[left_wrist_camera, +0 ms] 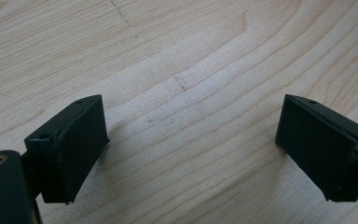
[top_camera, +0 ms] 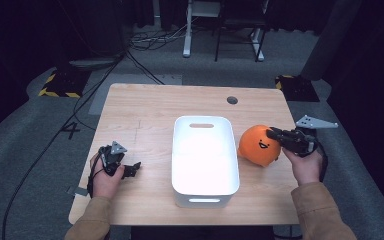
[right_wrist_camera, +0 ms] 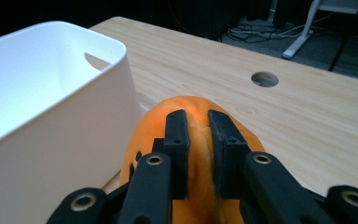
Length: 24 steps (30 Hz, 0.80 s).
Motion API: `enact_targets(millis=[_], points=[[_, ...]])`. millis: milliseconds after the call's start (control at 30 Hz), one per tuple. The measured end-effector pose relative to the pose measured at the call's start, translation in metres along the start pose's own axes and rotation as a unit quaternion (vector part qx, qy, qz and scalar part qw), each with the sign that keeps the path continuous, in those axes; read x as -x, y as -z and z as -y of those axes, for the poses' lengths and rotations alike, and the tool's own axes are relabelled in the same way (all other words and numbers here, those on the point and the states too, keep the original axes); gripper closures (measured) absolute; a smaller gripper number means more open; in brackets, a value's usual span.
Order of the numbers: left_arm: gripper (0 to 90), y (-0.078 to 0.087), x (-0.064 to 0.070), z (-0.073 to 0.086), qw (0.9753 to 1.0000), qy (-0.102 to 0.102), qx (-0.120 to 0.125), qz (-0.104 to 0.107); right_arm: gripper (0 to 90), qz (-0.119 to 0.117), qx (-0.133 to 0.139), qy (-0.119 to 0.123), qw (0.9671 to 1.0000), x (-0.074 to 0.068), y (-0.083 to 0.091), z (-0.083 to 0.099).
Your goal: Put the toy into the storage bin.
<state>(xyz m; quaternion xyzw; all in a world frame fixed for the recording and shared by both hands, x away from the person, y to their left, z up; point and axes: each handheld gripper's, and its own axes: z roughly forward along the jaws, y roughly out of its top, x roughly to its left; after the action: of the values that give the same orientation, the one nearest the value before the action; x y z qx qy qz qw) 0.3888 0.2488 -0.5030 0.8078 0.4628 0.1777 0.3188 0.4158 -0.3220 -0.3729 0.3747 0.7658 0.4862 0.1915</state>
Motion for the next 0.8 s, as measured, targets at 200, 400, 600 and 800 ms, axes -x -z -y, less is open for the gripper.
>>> enact_targets(millis=[200,400,600,800], points=[[9.1,0.000,0.000,0.000,1.0000,0.000,0.000,0.000,78.0,-0.013,0.012,0.000,0.9998,-0.002,0.013,-0.012],[9.0,0.000,0.000,0.000,1.0000,0.000,0.000,0.001,78.4,-0.017,0.020,0.002,0.9996,-0.003,0.024,-0.022],[9.1,0.000,0.000,0.000,1.0000,0.000,0.000,0.001,78.6,-0.026,0.037,0.002,0.9990,-0.006,0.037,-0.034],[9.0,0.000,-0.001,0.000,1.0000,0.000,-0.001,0.002,78.7,-0.037,0.053,0.006,0.9979,-0.007,0.045,-0.045]])
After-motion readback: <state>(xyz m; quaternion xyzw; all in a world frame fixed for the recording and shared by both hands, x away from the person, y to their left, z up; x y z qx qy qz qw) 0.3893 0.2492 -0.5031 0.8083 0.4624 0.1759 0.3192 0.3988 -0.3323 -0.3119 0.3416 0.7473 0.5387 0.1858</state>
